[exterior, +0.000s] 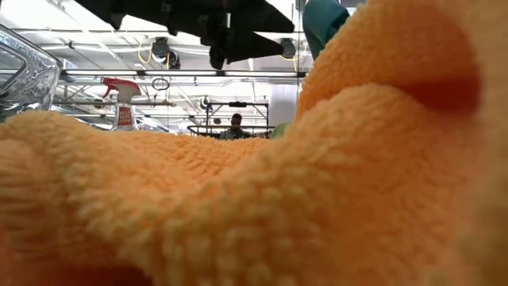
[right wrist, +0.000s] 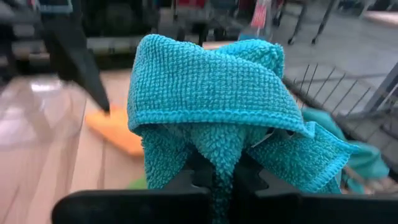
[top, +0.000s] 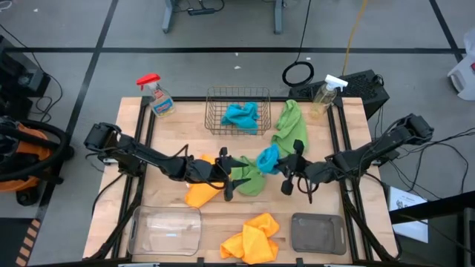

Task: Sort microfiber towel by color & place in baskets
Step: Put the blue microfiber cloth into the wire basket

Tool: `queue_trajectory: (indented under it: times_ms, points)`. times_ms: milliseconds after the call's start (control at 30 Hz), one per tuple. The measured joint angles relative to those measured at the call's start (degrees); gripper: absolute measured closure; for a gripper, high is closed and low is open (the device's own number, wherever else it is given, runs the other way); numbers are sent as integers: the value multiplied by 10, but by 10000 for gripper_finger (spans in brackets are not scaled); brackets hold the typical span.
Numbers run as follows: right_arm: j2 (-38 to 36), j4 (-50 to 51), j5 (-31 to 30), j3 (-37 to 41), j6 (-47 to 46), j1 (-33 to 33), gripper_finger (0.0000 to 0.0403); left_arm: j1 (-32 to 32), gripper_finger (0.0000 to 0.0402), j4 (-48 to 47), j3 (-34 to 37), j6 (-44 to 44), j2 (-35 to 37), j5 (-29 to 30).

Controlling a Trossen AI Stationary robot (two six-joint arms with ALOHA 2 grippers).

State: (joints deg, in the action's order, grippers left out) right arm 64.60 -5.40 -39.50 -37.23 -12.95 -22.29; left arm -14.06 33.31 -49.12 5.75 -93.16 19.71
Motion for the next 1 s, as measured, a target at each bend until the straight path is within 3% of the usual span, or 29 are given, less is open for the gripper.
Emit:
queue_trajectory:
  times_ms: [233,633,833,1000]
  points:
    - [12,-155,-11,-1,64,32,395,12,146,57,0,-2,-21,8]
    - [140,-427,9,-1,170,63,395,28,146,100,0,-33,-21,49]
    - [174,-480,13,-1,177,80,394,34,146,117,0,-56,-21,61]
    - [190,-507,59,-1,168,92,394,42,146,139,0,-81,-21,69]
